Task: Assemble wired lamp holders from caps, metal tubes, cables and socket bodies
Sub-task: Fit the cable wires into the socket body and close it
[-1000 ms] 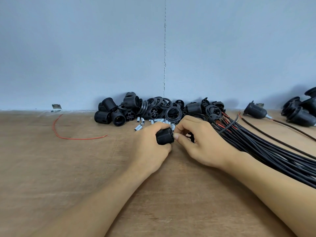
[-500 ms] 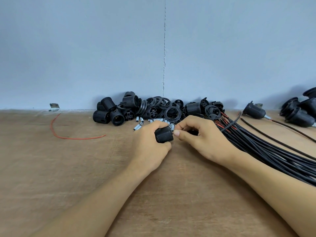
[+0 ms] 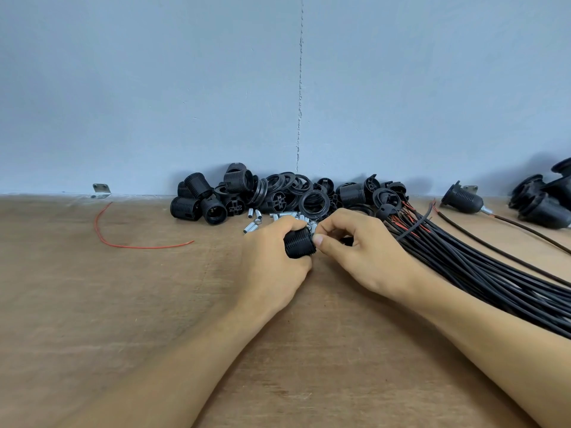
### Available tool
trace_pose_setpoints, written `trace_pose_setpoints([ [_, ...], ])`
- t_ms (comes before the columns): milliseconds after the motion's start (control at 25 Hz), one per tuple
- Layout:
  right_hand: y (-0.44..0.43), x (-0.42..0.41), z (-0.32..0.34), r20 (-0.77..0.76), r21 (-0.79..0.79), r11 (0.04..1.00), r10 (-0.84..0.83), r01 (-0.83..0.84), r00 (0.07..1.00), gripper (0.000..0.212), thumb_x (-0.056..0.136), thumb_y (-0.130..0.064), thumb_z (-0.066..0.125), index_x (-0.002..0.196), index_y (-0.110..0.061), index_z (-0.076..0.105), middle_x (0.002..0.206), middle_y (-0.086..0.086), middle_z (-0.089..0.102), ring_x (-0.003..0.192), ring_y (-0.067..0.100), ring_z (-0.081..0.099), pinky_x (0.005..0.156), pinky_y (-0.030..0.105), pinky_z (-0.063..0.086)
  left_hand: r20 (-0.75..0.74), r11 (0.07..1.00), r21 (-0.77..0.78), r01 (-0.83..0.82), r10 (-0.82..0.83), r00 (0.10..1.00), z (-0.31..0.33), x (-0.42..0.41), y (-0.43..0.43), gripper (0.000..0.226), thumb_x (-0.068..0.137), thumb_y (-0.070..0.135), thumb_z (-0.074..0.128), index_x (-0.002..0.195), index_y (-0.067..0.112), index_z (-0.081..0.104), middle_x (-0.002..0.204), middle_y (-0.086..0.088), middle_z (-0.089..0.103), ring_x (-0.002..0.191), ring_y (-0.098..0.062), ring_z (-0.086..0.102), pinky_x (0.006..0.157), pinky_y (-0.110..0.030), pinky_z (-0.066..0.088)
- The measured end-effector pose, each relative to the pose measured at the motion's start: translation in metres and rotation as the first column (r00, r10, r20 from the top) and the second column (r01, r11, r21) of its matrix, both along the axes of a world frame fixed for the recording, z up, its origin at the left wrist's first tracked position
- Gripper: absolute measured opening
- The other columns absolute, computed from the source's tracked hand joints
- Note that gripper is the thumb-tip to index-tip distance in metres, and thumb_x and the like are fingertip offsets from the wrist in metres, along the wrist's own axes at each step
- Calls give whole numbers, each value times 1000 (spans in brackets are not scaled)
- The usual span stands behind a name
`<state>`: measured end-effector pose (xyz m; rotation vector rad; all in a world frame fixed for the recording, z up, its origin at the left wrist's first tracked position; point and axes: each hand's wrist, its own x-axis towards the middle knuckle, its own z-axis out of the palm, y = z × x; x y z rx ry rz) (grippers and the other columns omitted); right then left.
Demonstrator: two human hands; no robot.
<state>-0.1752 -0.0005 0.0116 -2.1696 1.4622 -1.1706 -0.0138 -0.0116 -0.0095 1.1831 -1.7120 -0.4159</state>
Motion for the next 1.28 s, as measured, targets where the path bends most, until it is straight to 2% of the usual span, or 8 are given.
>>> trace_pose_setpoints([
  [200, -2, -4, 2, 64, 26, 999, 30, -32, 997, 9, 89, -16, 73, 82, -19, 71, 77, -14, 64, 72, -4, 56, 71, 10, 39, -26, 1000, 21, 11, -11, 1000, 1, 1, -2, 33, 68, 3, 80, 87, 29, 71, 72, 17, 67, 76, 6, 59, 60, -5, 38],
  [400, -5, -10, -1, 115, 28, 999, 14, -17, 993, 9, 88, -21, 74, 81, -26, 73, 72, -21, 65, 67, -3, 56, 66, 10, 41, -6, 1000, 19, -2, 2, 1000, 0, -1, -6, 31, 72, 6, 81, 96, 23, 73, 78, 18, 67, 81, 10, 57, 64, -3, 37],
  [560, -7, -14, -4, 138, 85, 996, 6, -17, 990, 7, 89, -24, 74, 82, -26, 72, 75, -9, 71, 73, 8, 65, 72, 22, 50, 4, 999, 42, 11, -12, 1000, 0, -1, -7, 33, 72, 7, 82, 98, 25, 75, 79, 19, 67, 79, 12, 57, 65, -3, 37],
  [720, -8, -12, -3, 59, 57, 998, 27, -30, 998, 10, 91, -20, 73, 83, -25, 70, 77, -11, 68, 73, -2, 59, 70, 12, 42, -12, 998, 43, 34, -34, 999, 2, 0, -6, 35, 69, 7, 84, 95, 28, 77, 77, 19, 68, 81, 9, 59, 67, -4, 39],
  [800, -6, -13, -1, 27, 60, 998, 36, -38, 999, 10, 91, -18, 72, 83, -24, 69, 81, -10, 67, 77, 0, 58, 71, 14, 41, 2, 998, 36, 54, -54, 999, 2, 1, -3, 34, 68, 7, 85, 93, 29, 77, 76, 19, 69, 82, 7, 59, 68, -5, 40],
  [1040, -5, -14, -1, 29, 94, 992, 79, -81, 996, 15, 91, -18, 72, 80, -26, 68, 80, -10, 66, 75, -3, 55, 71, 11, 40, 20, 998, 34, 52, -53, 998, 2, 4, -1, 40, 67, 11, 88, 100, 31, 79, 87, 41, 62, 82, 18, 57, 69, 0, 39],
  [1160, -8, -18, 0, 52, 134, 985, 98, -105, 994, 15, 91, -22, 72, 79, -30, 68, 80, -8, 69, 75, 1, 58, 72, 13, 43, 6, 997, 55, 54, -55, 998, 1, 4, -2, 44, 67, 13, 89, 106, 31, 79, 72, 36, 64, 82, 20, 57, 70, 2, 37],
  [1280, -12, -20, -1, 65, 147, 985, 84, -93, 994, 11, 91, -28, 72, 80, -31, 71, 81, -4, 72, 76, 11, 63, 73, 23, 47, 17, 997, 47, 53, -54, 998, 0, 2, -5, 42, 69, 12, 88, 106, 30, 78, 79, 28, 65, 83, 17, 57, 71, 1, 36],
])
